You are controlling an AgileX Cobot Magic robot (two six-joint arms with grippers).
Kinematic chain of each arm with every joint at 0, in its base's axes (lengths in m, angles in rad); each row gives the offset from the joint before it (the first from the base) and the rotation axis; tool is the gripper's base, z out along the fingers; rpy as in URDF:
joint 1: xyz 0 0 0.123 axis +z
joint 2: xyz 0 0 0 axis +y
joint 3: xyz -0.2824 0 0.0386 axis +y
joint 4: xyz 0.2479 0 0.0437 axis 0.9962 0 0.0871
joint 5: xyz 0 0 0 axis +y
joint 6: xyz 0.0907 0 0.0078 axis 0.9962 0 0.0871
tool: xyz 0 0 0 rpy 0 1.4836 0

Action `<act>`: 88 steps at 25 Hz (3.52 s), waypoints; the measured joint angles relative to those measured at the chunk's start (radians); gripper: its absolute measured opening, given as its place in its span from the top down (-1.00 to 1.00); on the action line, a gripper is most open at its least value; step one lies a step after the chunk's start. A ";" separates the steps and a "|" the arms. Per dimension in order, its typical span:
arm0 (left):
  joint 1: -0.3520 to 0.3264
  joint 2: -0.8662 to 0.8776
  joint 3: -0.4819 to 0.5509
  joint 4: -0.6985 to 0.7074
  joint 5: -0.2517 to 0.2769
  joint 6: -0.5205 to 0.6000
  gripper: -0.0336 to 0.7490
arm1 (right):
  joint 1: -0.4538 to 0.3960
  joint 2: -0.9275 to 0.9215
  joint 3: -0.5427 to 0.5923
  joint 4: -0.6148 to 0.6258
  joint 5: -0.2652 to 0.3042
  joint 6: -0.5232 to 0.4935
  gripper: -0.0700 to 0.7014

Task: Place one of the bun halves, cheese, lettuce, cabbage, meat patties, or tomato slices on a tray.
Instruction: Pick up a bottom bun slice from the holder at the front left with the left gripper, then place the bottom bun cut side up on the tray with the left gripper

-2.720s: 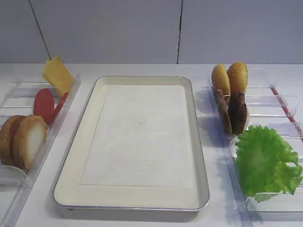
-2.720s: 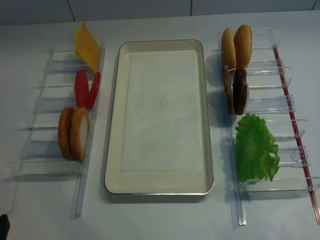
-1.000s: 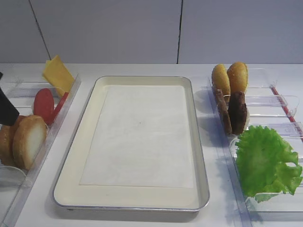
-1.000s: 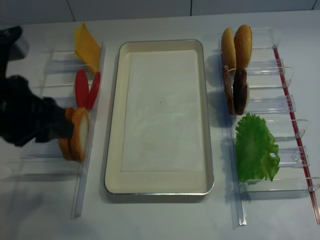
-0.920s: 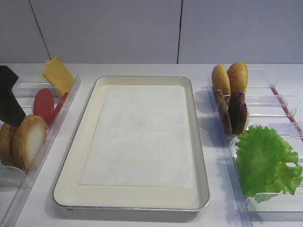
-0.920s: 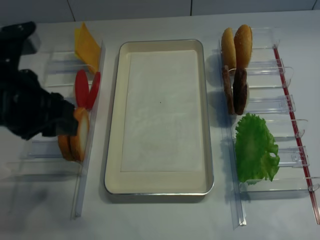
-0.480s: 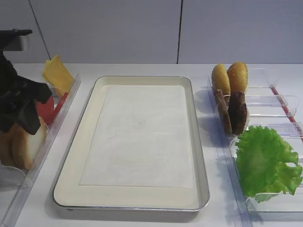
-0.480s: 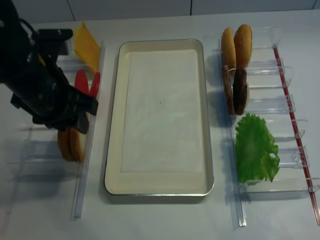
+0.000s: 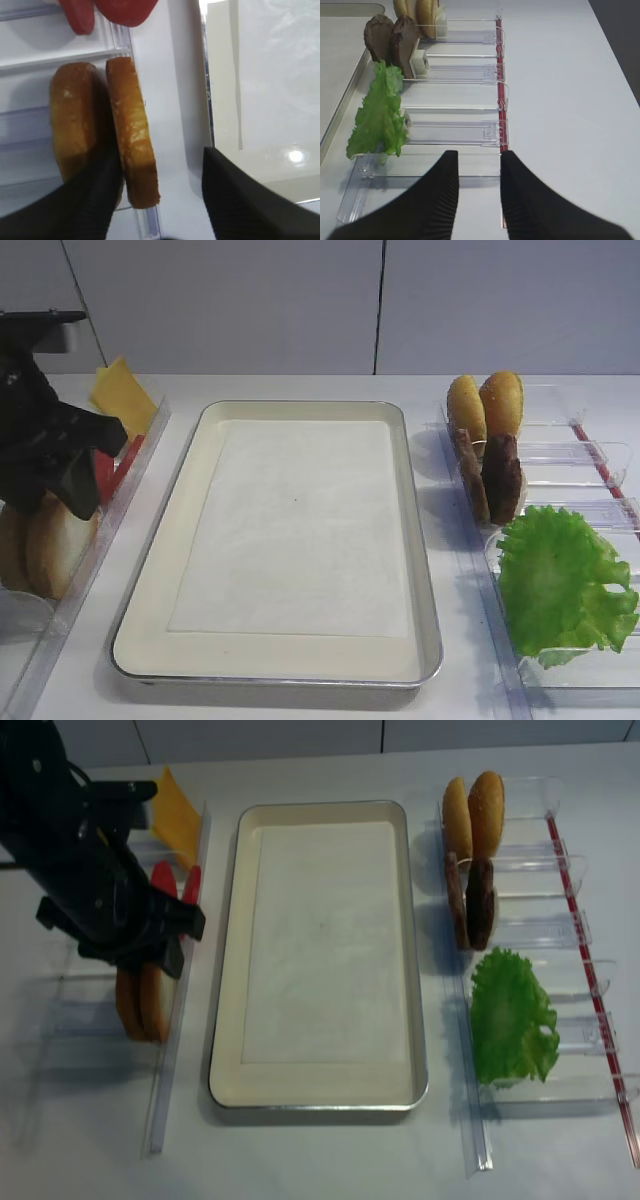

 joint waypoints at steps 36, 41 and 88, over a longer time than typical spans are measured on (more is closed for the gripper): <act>-0.048 0.049 -0.186 0.030 0.066 -0.027 0.62 | 0.000 0.000 0.000 0.000 0.000 -0.005 0.17; -0.084 0.031 -0.199 -0.015 0.066 -0.025 0.62 | 0.000 0.000 0.000 0.000 0.000 -0.005 0.17; -0.092 0.424 -0.205 -0.681 0.032 0.406 0.62 | 0.000 0.000 0.000 0.000 0.000 0.004 0.17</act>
